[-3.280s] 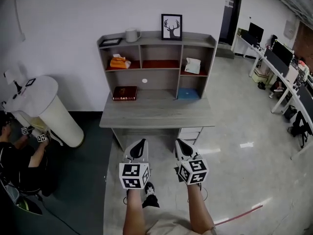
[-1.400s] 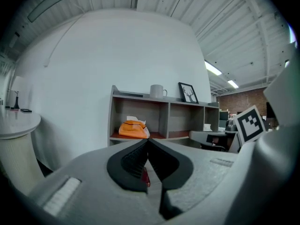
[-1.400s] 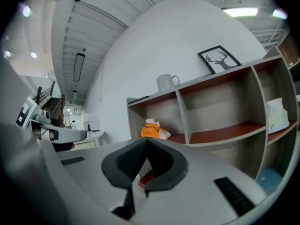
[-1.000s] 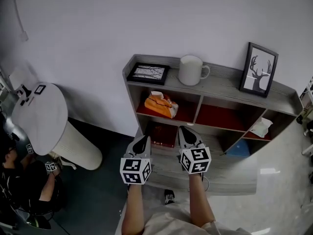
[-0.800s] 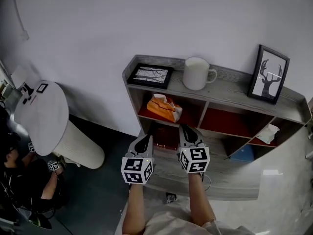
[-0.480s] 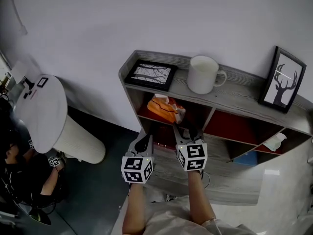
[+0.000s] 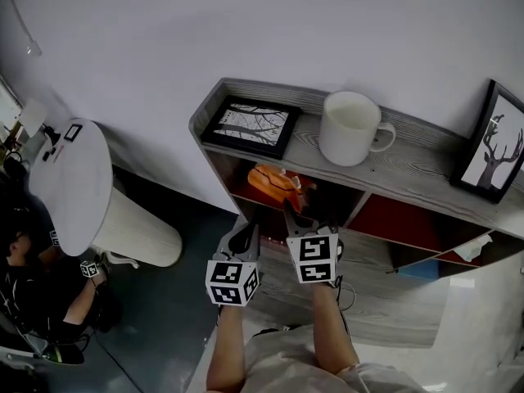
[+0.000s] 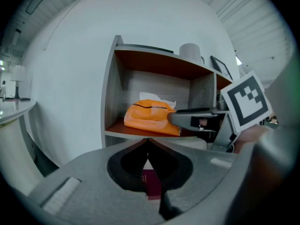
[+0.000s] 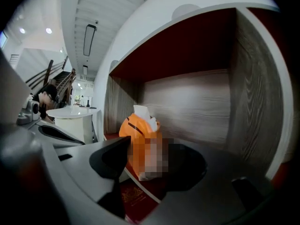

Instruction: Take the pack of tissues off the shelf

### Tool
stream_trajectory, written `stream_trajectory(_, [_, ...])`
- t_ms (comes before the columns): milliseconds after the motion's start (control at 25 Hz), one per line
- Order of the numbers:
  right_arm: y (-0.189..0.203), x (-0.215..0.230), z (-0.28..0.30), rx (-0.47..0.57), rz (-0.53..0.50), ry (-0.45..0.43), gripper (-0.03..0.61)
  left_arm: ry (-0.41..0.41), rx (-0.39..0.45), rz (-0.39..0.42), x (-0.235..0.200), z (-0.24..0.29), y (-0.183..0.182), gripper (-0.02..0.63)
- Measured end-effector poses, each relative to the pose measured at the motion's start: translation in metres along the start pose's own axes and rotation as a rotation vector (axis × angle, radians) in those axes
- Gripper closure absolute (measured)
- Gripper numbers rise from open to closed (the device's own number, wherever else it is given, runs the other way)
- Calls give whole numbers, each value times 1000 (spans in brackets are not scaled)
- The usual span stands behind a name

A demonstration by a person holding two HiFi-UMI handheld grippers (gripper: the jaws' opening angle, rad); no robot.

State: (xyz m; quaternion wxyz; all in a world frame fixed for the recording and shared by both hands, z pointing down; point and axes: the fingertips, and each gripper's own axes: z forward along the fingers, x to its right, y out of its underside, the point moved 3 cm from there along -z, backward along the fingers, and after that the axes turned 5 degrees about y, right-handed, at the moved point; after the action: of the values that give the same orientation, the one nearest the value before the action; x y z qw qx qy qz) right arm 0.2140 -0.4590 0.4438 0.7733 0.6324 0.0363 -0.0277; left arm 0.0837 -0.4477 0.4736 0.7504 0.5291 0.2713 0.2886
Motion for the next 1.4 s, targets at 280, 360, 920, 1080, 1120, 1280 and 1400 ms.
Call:
stream_trajectory(280, [4, 0, 11, -90, -115, 68, 416, -16, -22, -16, -10, 5, 9, 606])
stream_trajectory(360, [5, 1, 12, -103, -130, 81, 451, -27, -22, -23, -15, 3, 10, 606])
stream_trajectory(920, [3, 11, 2, -55, -64, 71, 560, -40, 1, -41, -17, -8, 10, 606])
stream_trajectory(1080, [-1, 6, -4, -40, -67, 58, 561, -50, 19, -45, -19, -18, 7, 606])
stream_trajectory(1120, [-2, 5, -5, -34, -67, 55, 561, -53, 24, -45, -19, -20, 7, 606])
stream_trajectory(1280, [-8, 0, -15, -9, -64, 48, 561, -62, 42, -51, -19, -32, 6, 606])
stream_trajectory(1400, [-13, -3, -23, 9, -62, 42, 561, -64, 52, -54, -18, -39, 5, 606])
